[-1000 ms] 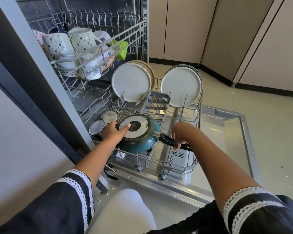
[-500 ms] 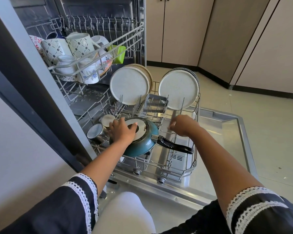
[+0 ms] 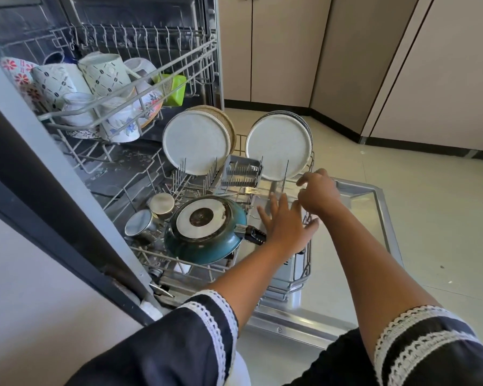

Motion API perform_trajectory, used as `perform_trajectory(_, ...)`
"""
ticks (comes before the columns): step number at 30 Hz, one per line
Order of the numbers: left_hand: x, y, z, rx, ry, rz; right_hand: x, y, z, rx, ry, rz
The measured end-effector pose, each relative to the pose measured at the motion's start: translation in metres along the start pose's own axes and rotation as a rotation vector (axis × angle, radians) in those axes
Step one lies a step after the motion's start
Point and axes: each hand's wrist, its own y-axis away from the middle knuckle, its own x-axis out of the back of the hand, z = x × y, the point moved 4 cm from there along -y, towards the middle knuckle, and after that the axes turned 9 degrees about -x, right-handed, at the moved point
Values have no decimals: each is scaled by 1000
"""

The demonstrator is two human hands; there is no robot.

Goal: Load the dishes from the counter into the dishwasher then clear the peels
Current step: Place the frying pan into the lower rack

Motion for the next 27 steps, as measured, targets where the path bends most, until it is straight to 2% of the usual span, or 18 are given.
perform_trajectory(3,-5,-8,15,-7,2,-33,4,1,11,-82,-12,-13)
perform_trajectory(5,-7,-13,20,1,34,-1,5,1,19,-155,-59,-48)
perform_trajectory(9,-9,-18,20,15,73,58,-4,2,27,-292,-351,-242)
perform_trajectory(11,-8,-17,15,8,62,70,-8,0,28,-333,-453,-252)
perform_trajectory(20,-13,-17,1,20,209,34,-16,-5,23,-315,-407,-163)
perform_trajectory(24,-27,-16,6,56,84,-83,-19,2,16,-358,-516,-201)
perform_trajectory(27,-24,-12,0,87,18,-49,-26,-2,6,-309,-523,-205)
